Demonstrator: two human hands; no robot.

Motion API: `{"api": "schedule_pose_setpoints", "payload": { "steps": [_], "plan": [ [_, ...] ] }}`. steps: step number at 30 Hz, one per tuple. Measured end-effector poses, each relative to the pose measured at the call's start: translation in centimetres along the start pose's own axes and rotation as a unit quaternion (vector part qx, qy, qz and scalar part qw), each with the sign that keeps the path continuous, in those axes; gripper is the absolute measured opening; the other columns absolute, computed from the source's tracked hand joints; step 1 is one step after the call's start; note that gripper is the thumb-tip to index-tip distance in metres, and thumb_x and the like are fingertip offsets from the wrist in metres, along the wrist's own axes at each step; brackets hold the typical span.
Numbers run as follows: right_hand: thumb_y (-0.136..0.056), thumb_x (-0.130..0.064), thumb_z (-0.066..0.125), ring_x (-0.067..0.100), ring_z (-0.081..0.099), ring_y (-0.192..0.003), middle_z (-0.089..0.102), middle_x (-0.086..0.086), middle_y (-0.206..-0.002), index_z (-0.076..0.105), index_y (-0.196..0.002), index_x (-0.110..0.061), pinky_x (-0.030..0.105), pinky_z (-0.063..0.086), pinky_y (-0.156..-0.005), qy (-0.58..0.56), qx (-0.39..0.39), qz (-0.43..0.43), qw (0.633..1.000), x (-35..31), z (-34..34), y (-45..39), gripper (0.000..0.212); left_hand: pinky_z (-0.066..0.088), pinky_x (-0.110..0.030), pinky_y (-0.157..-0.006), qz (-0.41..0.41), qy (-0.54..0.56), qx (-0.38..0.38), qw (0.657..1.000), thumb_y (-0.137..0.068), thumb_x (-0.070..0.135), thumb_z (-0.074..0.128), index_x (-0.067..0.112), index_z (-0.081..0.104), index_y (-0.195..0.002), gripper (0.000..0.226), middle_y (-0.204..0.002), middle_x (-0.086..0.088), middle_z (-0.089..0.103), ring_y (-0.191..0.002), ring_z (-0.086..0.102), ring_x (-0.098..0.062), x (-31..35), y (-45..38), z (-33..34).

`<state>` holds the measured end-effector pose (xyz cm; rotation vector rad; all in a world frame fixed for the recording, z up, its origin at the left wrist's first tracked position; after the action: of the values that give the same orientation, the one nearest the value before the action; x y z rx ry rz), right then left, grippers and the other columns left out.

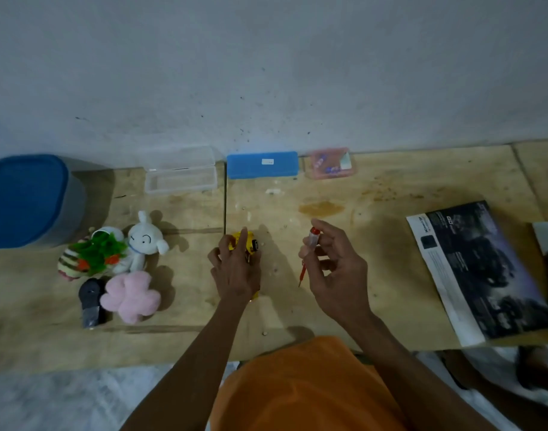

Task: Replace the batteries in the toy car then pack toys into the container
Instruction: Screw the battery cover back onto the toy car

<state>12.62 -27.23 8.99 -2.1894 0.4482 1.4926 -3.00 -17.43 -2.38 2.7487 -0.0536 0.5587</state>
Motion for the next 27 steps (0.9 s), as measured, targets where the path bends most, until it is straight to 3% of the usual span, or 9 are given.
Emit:
{"api": "schedule_pose_setpoints", "payload": {
  "steps": [6, 11, 16, 20, 23, 27],
  "plan": [
    [-0.097, -0.009, 0.063, 0.007, 0.071, -0.084, 0.071, -0.003, -0.094, 0.052, -0.131, -0.028, 0.030, 0.060, -0.063, -0.019, -0.031, 0.036, 0.999, 2.2, -0.9, -1.0, 0.041, 0.044, -0.057, -0.098, -0.007, -0.065, 0.002, 0.998, -0.097, 0.046, 0.054, 0.040, 0.033, -0.151, 0.058, -0.153, -0.004, 0.026, -0.132, 0.023, -0.037, 0.3, 0.8, 1.3],
    [-0.099, -0.016, 0.060, 0.008, 0.071, -0.082, 0.070, -0.006, -0.103, 0.050, -0.137, -0.031, 0.026, 0.060, -0.069, -0.041, -0.060, 0.081, 0.994, 3.6, -0.8, -1.5, 0.042, 0.039, -0.057, -0.103, -0.023, -0.075, -0.009, 0.997, -0.100, 0.043, 0.051, 0.038, 0.031, -0.153, 0.057, -0.156, -0.006, 0.019, -0.134, 0.020, -0.038, 0.9, 1.3, 1.3],
    [-0.101, -0.023, 0.056, 0.005, 0.068, -0.089, 0.070, -0.004, -0.116, 0.053, -0.141, -0.020, 0.024, 0.056, -0.076, -0.051, -0.083, 0.147, 0.984, 4.9, 0.4, -1.9, 0.040, 0.041, -0.057, -0.103, -0.026, -0.054, -0.018, 0.998, -0.100, 0.048, 0.050, 0.037, 0.034, -0.152, 0.055, -0.155, -0.004, 0.021, -0.133, 0.021, -0.038, 1.0, 1.4, 0.6],
    [-0.104, -0.028, 0.048, -0.003, 0.060, -0.076, 0.069, -0.011, -0.096, 0.062, -0.130, -0.024, 0.011, 0.044, -0.065, -0.031, -0.087, 0.164, 0.982, 4.8, 1.6, -2.9, 0.029, 0.042, -0.057, -0.103, -0.017, -0.031, -0.028, 0.999, -0.098, 0.049, 0.054, 0.036, 0.037, -0.150, 0.057, -0.153, -0.003, 0.023, -0.134, 0.022, -0.037, 0.5, 1.0, 0.2],
    [-0.104, -0.028, 0.047, 0.001, 0.058, -0.064, 0.067, -0.012, -0.084, 0.065, -0.124, -0.024, 0.013, 0.043, -0.059, -0.029, -0.093, 0.175, 0.980, 4.4, 3.1, -3.6, 0.026, 0.042, -0.055, -0.103, 0.004, -0.004, -0.025, 1.000, -0.097, 0.048, 0.057, 0.031, 0.041, -0.149, 0.058, -0.151, -0.007, 0.028, -0.132, 0.026, -0.038, -0.2, 0.7, -0.2],
    [-0.103, -0.033, 0.050, 0.001, 0.060, -0.066, 0.063, -0.011, -0.069, 0.071, -0.107, -0.020, 0.016, 0.045, -0.060, 0.016, -0.095, 0.160, 0.982, 3.7, 6.3, -5.2, 0.025, 0.033, -0.047, -0.106, 0.032, 0.039, -0.011, 0.999, -0.096, 0.051, 0.050, 0.024, 0.049, -0.145, 0.056, -0.146, -0.015, 0.040, -0.134, 0.031, -0.037, -1.6, -0.9, -2.4]
  ]
}}
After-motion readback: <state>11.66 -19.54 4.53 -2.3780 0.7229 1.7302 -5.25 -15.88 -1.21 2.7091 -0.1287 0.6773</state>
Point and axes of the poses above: each hand's wrist, its own y-axis away from the middle knuckle, its own z-axis out of the palm, x = y × z, the point moved 1 cm from there along -y, towards the middle knuckle
